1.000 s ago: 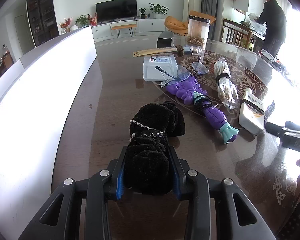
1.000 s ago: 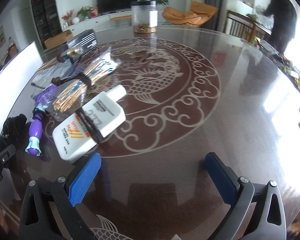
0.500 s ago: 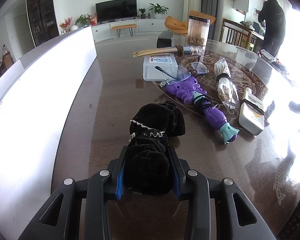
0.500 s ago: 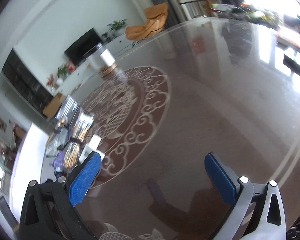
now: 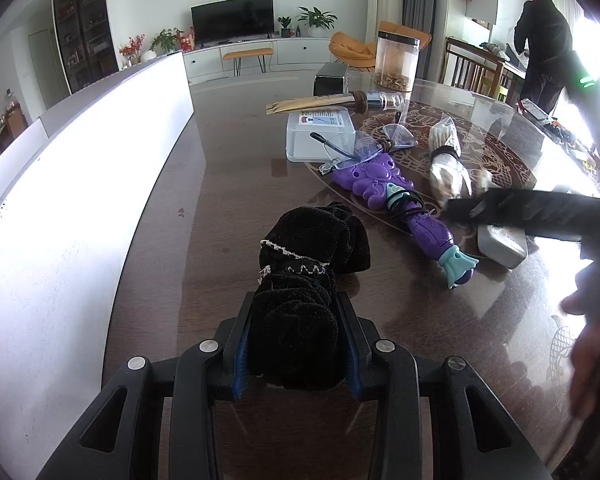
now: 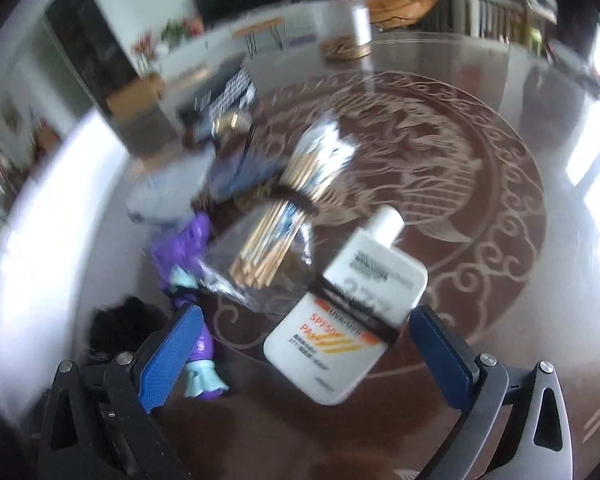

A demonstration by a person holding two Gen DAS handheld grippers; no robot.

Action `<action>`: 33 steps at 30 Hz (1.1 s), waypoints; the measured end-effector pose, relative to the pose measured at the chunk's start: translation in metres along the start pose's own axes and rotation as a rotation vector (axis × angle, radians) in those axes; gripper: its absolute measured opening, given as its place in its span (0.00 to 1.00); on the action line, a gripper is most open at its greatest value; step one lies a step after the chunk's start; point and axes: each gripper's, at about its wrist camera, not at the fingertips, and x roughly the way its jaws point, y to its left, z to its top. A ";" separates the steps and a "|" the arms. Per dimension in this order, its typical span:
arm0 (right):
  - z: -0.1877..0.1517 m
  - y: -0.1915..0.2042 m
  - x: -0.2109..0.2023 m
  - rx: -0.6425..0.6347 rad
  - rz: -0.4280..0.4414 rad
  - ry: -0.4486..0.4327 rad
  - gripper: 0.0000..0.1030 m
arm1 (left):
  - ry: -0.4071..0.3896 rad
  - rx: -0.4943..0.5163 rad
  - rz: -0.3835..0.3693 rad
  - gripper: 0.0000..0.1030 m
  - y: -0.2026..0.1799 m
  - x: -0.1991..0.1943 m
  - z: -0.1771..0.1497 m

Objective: Organize objects
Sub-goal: 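Grasp the white sunscreen bottle with the right gripper, then carry the black pouch and sunscreen bottle into the bin and open both grippers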

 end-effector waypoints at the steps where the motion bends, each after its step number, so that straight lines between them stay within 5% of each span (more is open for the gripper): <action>1: -0.002 0.005 0.005 -0.024 -0.019 0.010 1.00 | 0.000 0.000 0.000 0.36 0.000 0.000 0.001; 7: -0.030 0.006 0.001 -0.173 -0.089 -0.044 0.97 | 0.000 0.000 0.000 0.36 0.000 0.000 0.001; 14: -0.057 -0.049 -0.026 -0.111 -0.108 -0.036 0.97 | 0.000 0.000 -0.005 0.36 0.000 0.000 0.000; 16: -0.059 -0.076 -0.036 -0.053 -0.071 -0.012 0.97 | 0.012 0.018 -0.010 0.44 -0.002 0.000 0.001; 18: -0.056 -0.092 -0.043 -0.017 -0.024 0.017 0.97 | 0.035 0.010 -0.031 0.64 0.002 0.001 0.002; 20: -0.050 -0.098 -0.045 -0.002 0.014 0.054 0.97 | 0.051 -0.008 -0.054 0.65 0.009 -0.001 0.002; 25: -0.031 -0.073 -0.037 0.069 0.139 0.076 0.97 | 0.048 -0.020 -0.094 0.66 0.024 -0.016 0.004; 30: -0.004 -0.025 -0.008 0.069 0.068 0.060 0.97 | 0.060 0.079 -0.058 0.66 0.006 -0.010 0.012; 32: 0.002 -0.011 -0.001 0.016 -0.007 0.058 0.90 | 0.065 0.115 -0.019 0.66 -0.003 0.000 0.016; 33: 0.003 -0.004 -0.001 -0.031 -0.058 0.048 0.64 | 0.072 0.121 -0.014 0.56 -0.005 0.006 0.017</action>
